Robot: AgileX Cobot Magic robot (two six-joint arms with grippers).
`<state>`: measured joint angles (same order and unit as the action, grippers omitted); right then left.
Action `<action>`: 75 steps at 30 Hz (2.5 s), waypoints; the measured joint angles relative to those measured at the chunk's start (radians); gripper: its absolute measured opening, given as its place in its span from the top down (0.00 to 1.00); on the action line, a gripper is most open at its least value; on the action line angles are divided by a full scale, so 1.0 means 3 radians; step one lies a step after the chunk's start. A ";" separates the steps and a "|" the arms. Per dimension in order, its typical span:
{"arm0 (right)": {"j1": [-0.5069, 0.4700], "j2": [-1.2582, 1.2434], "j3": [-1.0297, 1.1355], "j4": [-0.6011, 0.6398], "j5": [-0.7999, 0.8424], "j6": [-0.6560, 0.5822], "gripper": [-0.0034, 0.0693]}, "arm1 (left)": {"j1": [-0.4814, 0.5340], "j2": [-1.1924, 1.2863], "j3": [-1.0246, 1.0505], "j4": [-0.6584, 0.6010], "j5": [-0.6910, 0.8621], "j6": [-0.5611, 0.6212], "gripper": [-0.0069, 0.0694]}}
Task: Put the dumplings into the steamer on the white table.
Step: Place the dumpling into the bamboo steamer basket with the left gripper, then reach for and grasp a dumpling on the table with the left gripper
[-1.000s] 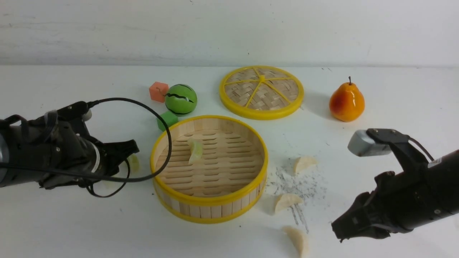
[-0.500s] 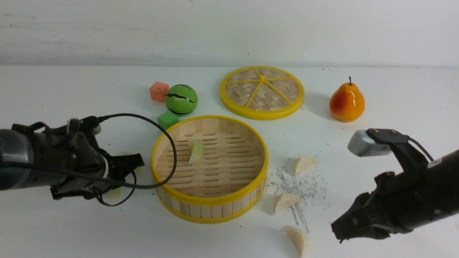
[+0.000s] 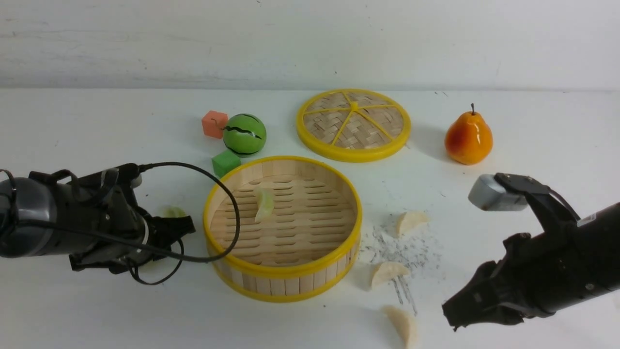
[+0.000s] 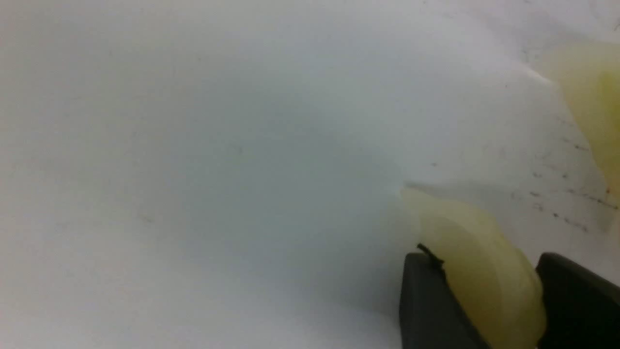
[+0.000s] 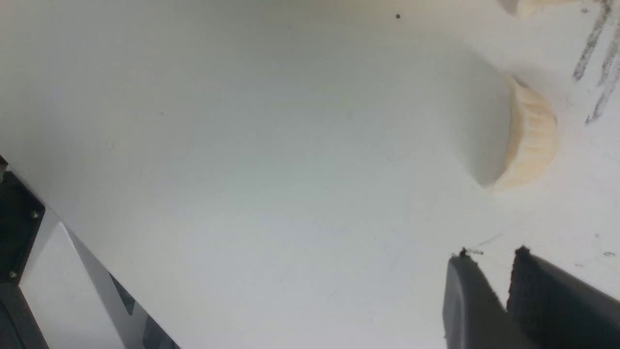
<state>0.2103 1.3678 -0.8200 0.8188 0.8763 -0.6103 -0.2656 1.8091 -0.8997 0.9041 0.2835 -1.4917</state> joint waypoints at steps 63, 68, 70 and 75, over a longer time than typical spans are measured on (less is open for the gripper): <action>0.0000 0.0000 0.0000 0.0023 0.0008 -0.0105 0.69 | -0.0694 0.0358 -0.2459 -0.2727 0.1158 0.3117 0.50; 0.0000 0.0000 0.0000 0.0023 0.0016 -0.0105 0.69 | -0.0694 -0.0097 -0.2448 -0.1895 0.1434 0.2725 0.57; 0.0000 0.0000 0.0000 0.0023 0.0019 -0.0105 0.69 | -0.0675 -0.0139 -0.2405 -0.1644 0.1479 0.2575 0.59; 0.0000 0.0000 0.0000 0.0023 0.0019 -0.0109 0.69 | -0.0348 -0.0108 -0.1834 -0.1418 0.1306 0.1902 0.63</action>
<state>0.2103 1.3678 -0.8200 0.8258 0.8820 -0.6431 -0.3700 1.7766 -1.4500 0.4786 0.6753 -0.9211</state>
